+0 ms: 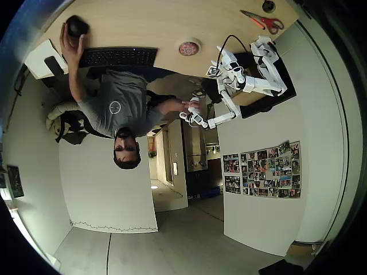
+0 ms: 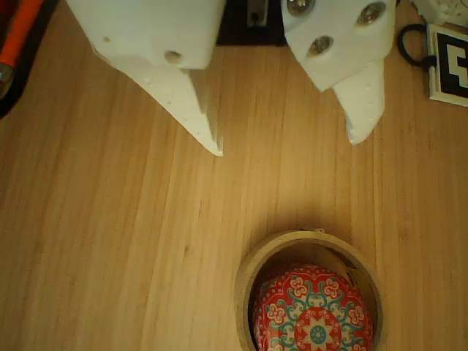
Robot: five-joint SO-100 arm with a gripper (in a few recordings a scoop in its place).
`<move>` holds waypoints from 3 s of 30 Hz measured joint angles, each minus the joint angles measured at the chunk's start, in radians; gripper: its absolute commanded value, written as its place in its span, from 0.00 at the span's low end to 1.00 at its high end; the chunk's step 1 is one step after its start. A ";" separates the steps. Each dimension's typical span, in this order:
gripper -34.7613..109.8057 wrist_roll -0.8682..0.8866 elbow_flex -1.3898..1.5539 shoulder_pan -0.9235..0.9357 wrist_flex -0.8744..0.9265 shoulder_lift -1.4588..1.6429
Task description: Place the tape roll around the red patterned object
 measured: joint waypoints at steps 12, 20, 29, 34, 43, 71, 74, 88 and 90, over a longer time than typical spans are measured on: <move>0.50 -0.006 -0.052 -0.020 -0.021 -0.058; 0.50 -0.006 -0.055 -0.023 -0.021 -0.058; 0.50 -0.006 -0.055 -0.025 -0.021 -0.058; 0.50 -0.006 -0.055 -0.023 -0.021 -0.058; 0.50 -0.006 -0.055 -0.023 -0.021 -0.058; 0.50 -0.006 -0.067 -0.023 -0.021 -0.058; 0.50 -0.006 -0.067 -0.023 -0.021 -0.058; 0.50 -0.006 -0.067 -0.023 -0.021 -0.058; 0.50 -0.006 -0.067 -0.023 -0.021 -0.058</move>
